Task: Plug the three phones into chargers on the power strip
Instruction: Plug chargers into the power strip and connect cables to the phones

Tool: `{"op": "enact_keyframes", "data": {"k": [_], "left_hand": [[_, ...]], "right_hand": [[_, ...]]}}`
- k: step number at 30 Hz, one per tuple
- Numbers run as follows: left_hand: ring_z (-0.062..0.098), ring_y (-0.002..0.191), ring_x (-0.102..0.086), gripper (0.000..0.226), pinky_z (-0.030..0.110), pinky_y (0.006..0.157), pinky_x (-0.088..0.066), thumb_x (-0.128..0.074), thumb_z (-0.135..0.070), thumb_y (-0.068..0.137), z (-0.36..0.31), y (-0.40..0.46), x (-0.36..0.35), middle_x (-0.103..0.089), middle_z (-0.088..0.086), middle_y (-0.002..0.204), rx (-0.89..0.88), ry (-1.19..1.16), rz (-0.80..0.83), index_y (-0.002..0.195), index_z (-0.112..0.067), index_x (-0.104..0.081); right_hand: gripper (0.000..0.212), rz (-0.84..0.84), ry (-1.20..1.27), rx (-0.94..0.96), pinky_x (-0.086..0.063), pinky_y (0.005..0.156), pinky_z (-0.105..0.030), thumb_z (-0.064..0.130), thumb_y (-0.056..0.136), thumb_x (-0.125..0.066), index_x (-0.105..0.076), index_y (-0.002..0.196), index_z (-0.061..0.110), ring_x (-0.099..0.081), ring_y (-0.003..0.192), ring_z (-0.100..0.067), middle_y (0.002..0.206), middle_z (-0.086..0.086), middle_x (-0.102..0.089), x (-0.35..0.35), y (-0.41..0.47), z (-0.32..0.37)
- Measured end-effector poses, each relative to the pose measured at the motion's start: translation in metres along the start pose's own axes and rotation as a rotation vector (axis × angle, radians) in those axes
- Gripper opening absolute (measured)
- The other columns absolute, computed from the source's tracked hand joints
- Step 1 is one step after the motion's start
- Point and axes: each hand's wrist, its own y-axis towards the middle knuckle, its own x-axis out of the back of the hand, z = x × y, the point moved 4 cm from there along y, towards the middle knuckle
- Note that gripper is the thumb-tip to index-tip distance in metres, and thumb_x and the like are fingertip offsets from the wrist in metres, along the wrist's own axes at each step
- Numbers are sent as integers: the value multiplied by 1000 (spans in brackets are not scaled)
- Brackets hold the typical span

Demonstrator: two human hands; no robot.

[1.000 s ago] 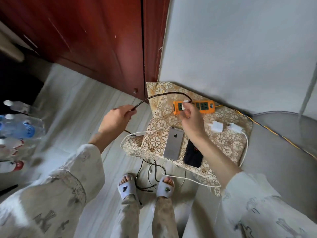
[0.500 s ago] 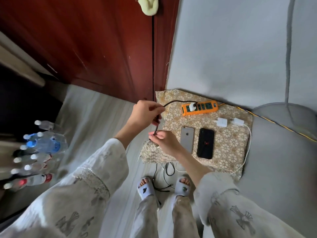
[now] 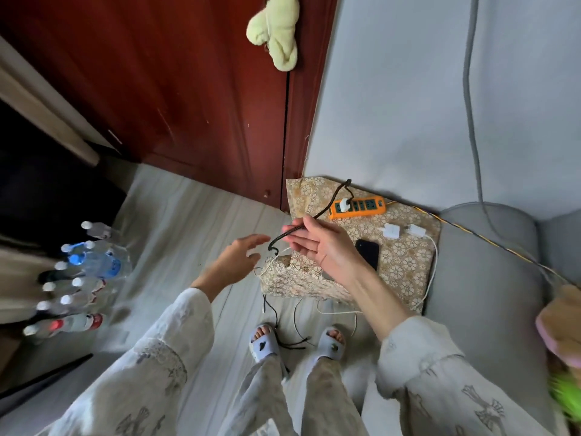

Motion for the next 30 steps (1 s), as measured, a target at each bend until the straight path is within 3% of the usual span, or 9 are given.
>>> {"op": "enact_keyframes", "data": {"k": [5,8,10,12,14,18,22,27,30], "left_hand": [[21,112,-56,24,23,91,-36,-53,-14,91,-17,-17,-3,-63,3,119,-54,11,-88,114,-12,-59],[22,79,-57,16,19,66,-32,-48,-13,92,-30,-26,19,-69,6,91,-70,-11,-315,91,-7,-63],[20,71,-54,17,18,63,-32,-47,-13,92,-42,-34,39,-67,2,78,-91,-43,-430,83,-12,-61],[20,65,-58,20,24,66,-43,-48,-14,91,-59,-40,60,-64,-3,63,-130,-117,-464,75,-20,-58],[18,57,-62,25,30,63,-54,-49,-14,90,-85,-46,80,-63,-5,53,-174,-226,-427,69,-24,-58],[19,54,-68,21,25,49,-54,-50,-12,91,-146,-60,118,-66,3,56,-258,-505,-343,74,-14,-61],[22,62,-71,16,32,58,-60,-52,-12,91,-191,-67,143,-69,4,61,-251,-642,-304,83,-5,-63],[24,69,-71,18,34,66,-61,-48,-11,92,-216,-68,156,-69,10,69,-215,-880,-251,87,1,-62],[24,78,-71,23,34,73,-60,-42,-12,95,-221,-65,155,-70,12,80,-216,-951,-239,97,1,-61]], "right_hand": [[28,80,297,-43,-57,61,-25,21,92,-49,-68,81,4,-72,81,-21,86,-10,-75,-15,-17,39],[38,55,472,-4,-58,64,-26,23,95,-44,-71,78,1,-72,80,-21,84,-12,-75,-13,-22,64],[32,65,505,21,-59,71,-29,24,95,-43,-64,93,-1,-72,84,-22,89,-13,-74,-11,-27,75],[28,82,363,23,-55,84,-33,22,95,-45,-58,108,1,-69,94,-24,104,-14,-71,-12,-32,78],[32,55,15,52,-49,94,-35,18,94,-47,-52,121,2,-63,105,-24,118,-15,-64,-16,-37,75],[45,158,-502,125,-36,102,-27,30,93,-48,-42,135,15,-46,125,-15,136,-2,-50,-46,-53,68],[39,249,-572,180,-40,104,-32,40,93,-44,-50,126,19,-55,116,-12,127,0,-57,-72,-61,83],[22,191,-833,297,-47,91,-28,18,85,-59,-67,103,10,-65,98,-19,106,-12,-70,-68,-65,106],[15,197,-687,372,-52,77,-23,10,87,-57,-68,93,4,-68,78,-13,92,-15,-71,-61,-70,124]]}}
